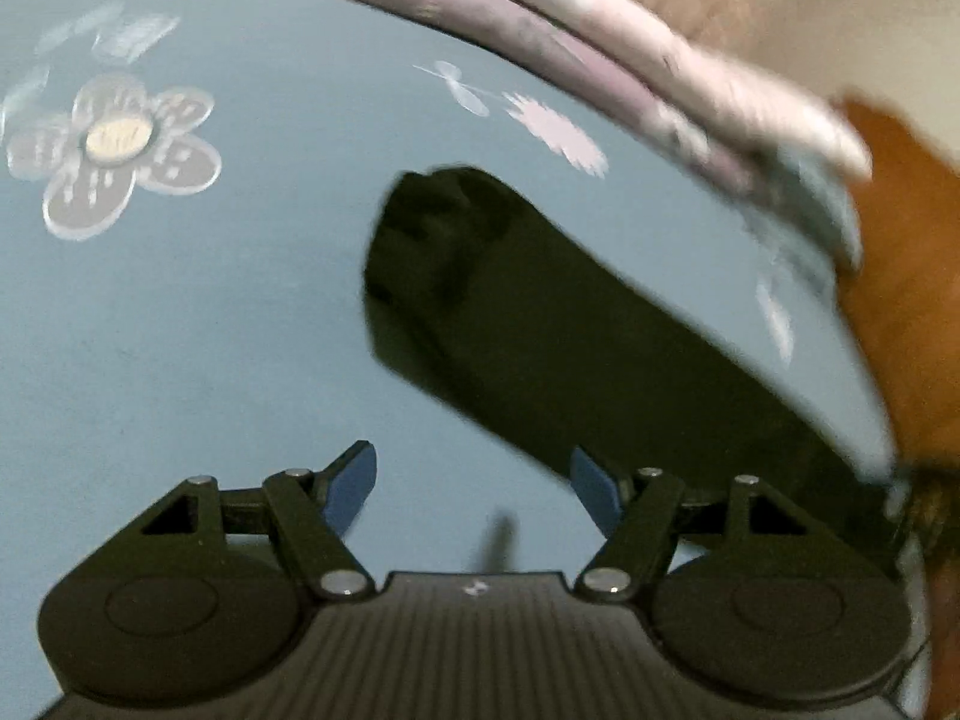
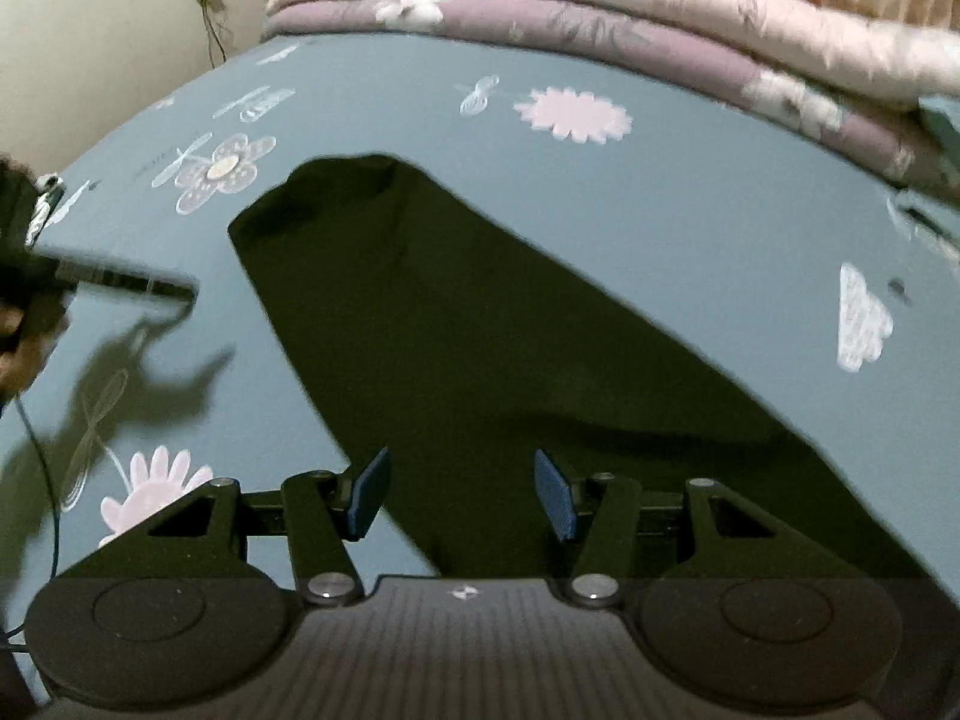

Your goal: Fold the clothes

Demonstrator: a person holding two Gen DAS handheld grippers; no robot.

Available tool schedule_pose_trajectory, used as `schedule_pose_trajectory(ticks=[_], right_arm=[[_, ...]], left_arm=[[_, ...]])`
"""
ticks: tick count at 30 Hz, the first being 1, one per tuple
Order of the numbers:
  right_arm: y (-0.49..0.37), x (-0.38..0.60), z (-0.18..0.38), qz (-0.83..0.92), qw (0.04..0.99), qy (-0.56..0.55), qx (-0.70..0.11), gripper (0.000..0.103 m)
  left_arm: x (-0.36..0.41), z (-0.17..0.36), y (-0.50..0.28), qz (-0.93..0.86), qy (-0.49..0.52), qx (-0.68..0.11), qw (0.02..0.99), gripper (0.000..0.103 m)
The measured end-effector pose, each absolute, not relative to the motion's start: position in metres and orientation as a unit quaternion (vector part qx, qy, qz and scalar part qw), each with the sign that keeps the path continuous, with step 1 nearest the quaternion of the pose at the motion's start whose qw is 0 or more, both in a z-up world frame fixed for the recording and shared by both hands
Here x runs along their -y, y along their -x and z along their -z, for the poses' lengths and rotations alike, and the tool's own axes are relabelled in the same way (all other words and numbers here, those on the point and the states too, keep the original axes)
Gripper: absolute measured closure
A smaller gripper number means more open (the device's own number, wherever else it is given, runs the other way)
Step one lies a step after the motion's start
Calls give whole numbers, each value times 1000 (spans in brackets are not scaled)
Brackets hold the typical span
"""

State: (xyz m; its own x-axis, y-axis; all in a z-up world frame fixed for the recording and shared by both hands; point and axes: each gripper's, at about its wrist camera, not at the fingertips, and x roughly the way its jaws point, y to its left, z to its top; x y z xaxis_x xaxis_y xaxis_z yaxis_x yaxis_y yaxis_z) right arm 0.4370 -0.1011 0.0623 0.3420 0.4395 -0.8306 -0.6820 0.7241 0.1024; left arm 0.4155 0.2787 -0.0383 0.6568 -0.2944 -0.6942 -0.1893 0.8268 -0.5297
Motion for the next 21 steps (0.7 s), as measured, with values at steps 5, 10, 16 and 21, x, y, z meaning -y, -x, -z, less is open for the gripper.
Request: schedule_pose_trajectory(ticks=[5, 10, 16, 21], right_arm=[[-427, 102, -51, -333, 806, 95, -479, 44], [-424, 101, -43, -327, 806, 71, -488, 43], [-424, 96, -34, -330, 801, 66, -495, 40], [-425, 92, -24, -327, 797, 60, -504, 40]], left_arm=[[-297, 75, -443, 67, 409, -384, 825, 32], [-299, 89, -474, 87, 430, -361, 823, 32], [-315, 90, -506, 99, 460, -324, 821, 32], [-329, 81, -514, 65, 484, -262, 832, 32]])
